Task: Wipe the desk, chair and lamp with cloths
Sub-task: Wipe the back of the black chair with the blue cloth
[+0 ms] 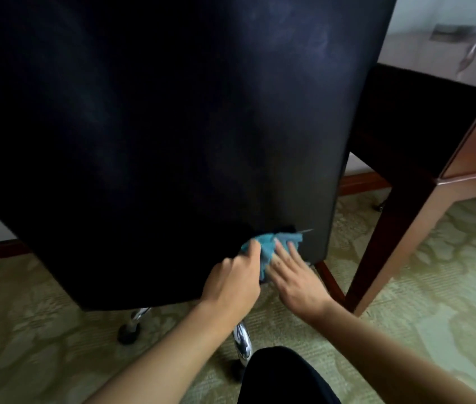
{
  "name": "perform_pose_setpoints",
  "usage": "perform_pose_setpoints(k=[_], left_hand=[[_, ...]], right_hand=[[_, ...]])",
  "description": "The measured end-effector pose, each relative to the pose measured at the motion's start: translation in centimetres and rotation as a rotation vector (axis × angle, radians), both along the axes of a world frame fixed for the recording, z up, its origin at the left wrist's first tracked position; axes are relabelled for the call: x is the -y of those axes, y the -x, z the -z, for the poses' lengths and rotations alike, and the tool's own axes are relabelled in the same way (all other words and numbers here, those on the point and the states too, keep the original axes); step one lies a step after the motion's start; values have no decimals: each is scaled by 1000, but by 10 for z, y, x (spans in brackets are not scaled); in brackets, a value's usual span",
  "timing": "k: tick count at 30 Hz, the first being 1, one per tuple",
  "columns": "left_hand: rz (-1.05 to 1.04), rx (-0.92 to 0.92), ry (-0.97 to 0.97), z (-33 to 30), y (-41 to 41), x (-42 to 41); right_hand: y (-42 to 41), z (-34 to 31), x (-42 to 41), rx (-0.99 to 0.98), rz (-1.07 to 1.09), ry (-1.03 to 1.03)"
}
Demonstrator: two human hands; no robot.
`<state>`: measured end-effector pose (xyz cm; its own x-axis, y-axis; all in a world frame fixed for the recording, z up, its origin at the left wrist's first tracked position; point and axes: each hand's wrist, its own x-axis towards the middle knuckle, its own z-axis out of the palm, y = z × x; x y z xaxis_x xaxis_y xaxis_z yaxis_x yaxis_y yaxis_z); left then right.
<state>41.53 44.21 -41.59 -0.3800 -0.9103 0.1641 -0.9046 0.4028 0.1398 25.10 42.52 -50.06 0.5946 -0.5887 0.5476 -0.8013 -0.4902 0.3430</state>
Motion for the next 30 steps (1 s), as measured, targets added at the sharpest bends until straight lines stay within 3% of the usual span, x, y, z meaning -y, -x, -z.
perform_pose_setpoints(k=[2,4,8,10,12,17,19,22,25,27,30], left_hand=[[-3,51,-82,11,0,-3],[-16,-50,-40,1,4,1],[68,-331,298,-74,26,25],[83,-431,346,-104,38,31],[84,-446,293,-103,45,32],[-9,-163,-128,-19,43,6],[12,-136,-167,-9,42,3],[107,-337,66,-36,45,11],[125,-624,266,-78,47,18],[128,-722,304,-92,45,22],[144,-706,280,-84,38,23]], right_hand=[[7,13,-13,-57,16,-78],[10,-1,-10,18,2,-54],[9,-77,23,412,1,74],[11,-98,34,544,15,139],[8,-90,32,610,44,121],[-13,11,-14,614,267,-150],[-14,21,-24,638,263,-219],[-12,-27,-4,843,268,-212],[0,-109,35,1022,308,-57],[8,-144,56,1106,287,70],[6,-116,57,1137,330,93]])
